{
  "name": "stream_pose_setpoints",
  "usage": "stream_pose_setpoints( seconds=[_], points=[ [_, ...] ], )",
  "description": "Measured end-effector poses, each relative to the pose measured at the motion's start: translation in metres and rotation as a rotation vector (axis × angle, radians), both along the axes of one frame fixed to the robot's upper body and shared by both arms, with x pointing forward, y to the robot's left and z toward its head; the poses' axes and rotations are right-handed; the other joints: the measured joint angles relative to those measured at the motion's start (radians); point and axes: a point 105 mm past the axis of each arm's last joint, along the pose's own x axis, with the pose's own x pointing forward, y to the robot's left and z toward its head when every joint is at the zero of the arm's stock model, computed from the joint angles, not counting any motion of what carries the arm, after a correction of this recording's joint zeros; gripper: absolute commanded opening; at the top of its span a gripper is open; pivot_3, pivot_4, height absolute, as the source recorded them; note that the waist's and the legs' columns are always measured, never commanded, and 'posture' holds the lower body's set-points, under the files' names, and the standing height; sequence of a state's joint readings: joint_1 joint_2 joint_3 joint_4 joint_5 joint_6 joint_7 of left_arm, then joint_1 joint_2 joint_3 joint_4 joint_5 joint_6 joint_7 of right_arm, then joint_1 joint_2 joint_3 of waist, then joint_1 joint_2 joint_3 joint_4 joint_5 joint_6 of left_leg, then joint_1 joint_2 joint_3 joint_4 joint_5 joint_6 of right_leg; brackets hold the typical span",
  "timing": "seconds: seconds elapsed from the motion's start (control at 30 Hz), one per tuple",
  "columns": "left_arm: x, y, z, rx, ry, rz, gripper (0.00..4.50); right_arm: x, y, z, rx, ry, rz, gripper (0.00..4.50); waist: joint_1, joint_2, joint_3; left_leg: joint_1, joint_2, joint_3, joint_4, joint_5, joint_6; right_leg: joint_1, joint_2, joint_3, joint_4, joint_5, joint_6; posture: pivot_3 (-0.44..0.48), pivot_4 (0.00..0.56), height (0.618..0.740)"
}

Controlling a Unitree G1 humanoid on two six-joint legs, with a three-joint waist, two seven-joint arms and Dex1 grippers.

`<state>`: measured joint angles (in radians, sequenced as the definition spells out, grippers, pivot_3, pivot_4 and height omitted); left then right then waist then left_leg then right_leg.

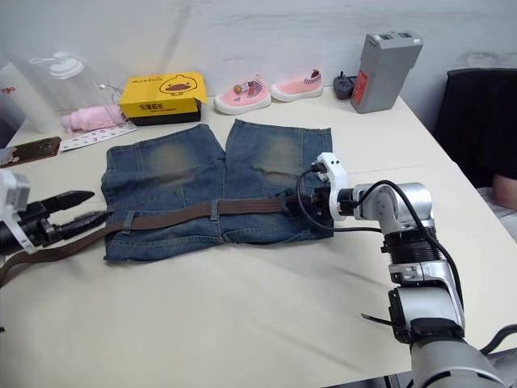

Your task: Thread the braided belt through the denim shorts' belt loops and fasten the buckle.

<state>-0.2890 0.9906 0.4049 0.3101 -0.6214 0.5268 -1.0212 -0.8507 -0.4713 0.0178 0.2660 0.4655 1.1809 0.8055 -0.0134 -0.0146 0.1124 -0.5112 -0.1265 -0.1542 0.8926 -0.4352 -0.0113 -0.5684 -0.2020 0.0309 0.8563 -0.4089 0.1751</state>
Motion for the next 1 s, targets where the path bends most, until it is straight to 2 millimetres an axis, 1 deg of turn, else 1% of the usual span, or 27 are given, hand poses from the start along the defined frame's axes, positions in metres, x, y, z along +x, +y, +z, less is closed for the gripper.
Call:
stream_pose_setpoints(
  seconds=[0.07, 0.13, 0.23, 0.3, 0.4, 0.47, 0.5, 0.53, 0.57, 0.73, 0.8, 0.97, 1.0],
  points=[
    [0.009, 0.002, -0.001, -0.051, 0.045, 0.015, 4.50, -0.002, 0.002, 0.001, 0.012, -0.008, 0.005, 0.42, -0.007, 0.000, 0.000, 0.000, 0.000, 0.000, 0.000, 0.000, 0.000, 0.000, 0.000, 0.000, 0.000, 0.000, 0.000, 0.000, 0.150, 0.636],
    [0.017, 0.005, -0.008, -0.107, 0.123, 0.034, 4.50, -0.005, 0.003, 0.005, 0.035, -0.024, 0.015, 0.42, -0.015, -0.001, 0.000, 0.000, 0.000, 0.000, -0.001, 0.000, 0.000, 0.000, 0.000, 0.000, 0.000, 0.001, 0.000, 0.000, 0.150, 0.636],
    [0.021, 0.006, -0.021, -0.129, 0.195, 0.046, 4.50, -0.009, 0.005, 0.006, 0.041, -0.039, 0.025, 0.42, -0.023, -0.001, -0.001, 0.001, 0.000, 0.000, -0.001, 0.000, 0.000, 0.000, 0.000, 0.000, 0.000, 0.001, 0.000, 0.000, 0.150, 0.636],
    [0.023, 0.004, -0.035, -0.127, 0.250, 0.049, 4.50, -0.012, 0.004, 0.006, 0.046, -0.049, 0.021, 0.42, -0.023, -0.001, -0.001, 0.000, 0.000, 0.000, -0.001, 0.000, 0.000, 0.000, 0.000, 0.000, 0.000, 0.001, 0.000, 0.000, 0.150, 0.636],
    [0.022, -0.005, -0.051, -0.120, 0.309, 0.010, 4.50, -0.015, 0.002, 0.009, 0.055, -0.065, 0.009, 0.42, -0.020, -0.002, -0.001, 0.000, 0.000, 0.000, 0.000, 0.000, 0.000, 0.000, 0.000, 0.000, 0.000, 0.001, 0.000, 0.000, 0.150, 0.636],
    [0.021, -0.006, -0.054, -0.111, 0.323, 0.001, 4.50, -0.016, 0.003, 0.011, 0.048, -0.076, 0.008, 0.42, -0.019, -0.002, -0.001, 0.000, 0.000, 0.000, 0.000, 0.000, 0.000, 0.000, 0.000, 0.000, 0.000, 0.001, 0.000, 0.000, 0.150, 0.636],
    [0.021, -0.006, -0.054, -0.106, 0.323, -0.002, 3.94, -0.017, 0.003, 0.011, 0.047, -0.080, 0.006, 0.42, -0.018, -0.002, -0.001, 0.000, 0.000, 0.000, 0.000, 0.000, 0.000, 0.000, 0.000, 0.000, 0.000, 0.001, 0.000, 0.000, 0.150, 0.636],
    [0.021, -0.006, -0.054, -0.099, 0.325, -0.003, 3.67, -0.018, 0.003, 0.011, 0.045, -0.083, 0.004, 0.42, -0.017, -0.002, -0.001, 0.000, 0.000, 0.000, 0.000, 0.000, 0.000, 0.000, 0.000, 0.000, 0.000, 0.001, 0.000, 0.000, 0.150, 0.636],
    [0.020, -0.006, -0.056, -0.092, 0.328, -0.004, 3.21, -0.019, 0.002, 0.011, 0.045, -0.081, 0.001, 0.42, -0.017, -0.002, -0.001, 0.000, 0.000, 0.000, 0.000, 0.000, 0.000, 0.000, 0.000, 0.000, 0.000, 0.001, 0.000, 0.000, 0.150, 0.636],
    [0.020, -0.010, -0.059, -0.093, 0.321, -0.023, 0.80, -0.019, 0.000, 0.009, 0.046, -0.079, -0.019, 0.42, -0.016, -0.002, -0.001, 0.000, 0.000, 0.000, 0.000, 0.000, 0.000, 0.000, 0.000, 0.000, 0.000, 0.001, 0.000, 0.000, 0.150, 0.636],
    [0.020, -0.010, -0.059, -0.084, 0.317, -0.024, 0.05, -0.019, -0.001, 0.009, 0.045, -0.082, -0.023, 0.42, -0.016, -0.003, -0.002, 0.000, 0.000, 0.000, 0.000, 0.000, 0.000, 0.001, 0.000, 0.001, 0.000, 0.001, 0.000, 0.000, 0.150, 0.636],
    [0.021, -0.010, -0.058, -0.047, 0.289, -0.043, 0.00, -0.016, -0.002, 0.010, 0.043, -0.104, -0.038, 0.42, -0.015, -0.003, -0.002, 0.000, 0.000, 0.000, 0.001, 0.000, 0.000, 0.000, 0.000, 0.000, 0.000, 0.002, 0.000, 0.000, 0.150, 0.636],
    [0.024, -0.011, -0.056, -0.052, 0.281, -0.041, 0.00, -0.013, -0.003, 0.011, 0.041, -0.116, -0.049, 0.42, -0.014, -0.003, -0.002, 0.000, -0.001, 0.000, 0.001, 0.000, 0.000, 0.001, 0.000, 0.000, 0.000, 0.002, 0.000, 0.000, 0.150, 0.636]
  ],
)
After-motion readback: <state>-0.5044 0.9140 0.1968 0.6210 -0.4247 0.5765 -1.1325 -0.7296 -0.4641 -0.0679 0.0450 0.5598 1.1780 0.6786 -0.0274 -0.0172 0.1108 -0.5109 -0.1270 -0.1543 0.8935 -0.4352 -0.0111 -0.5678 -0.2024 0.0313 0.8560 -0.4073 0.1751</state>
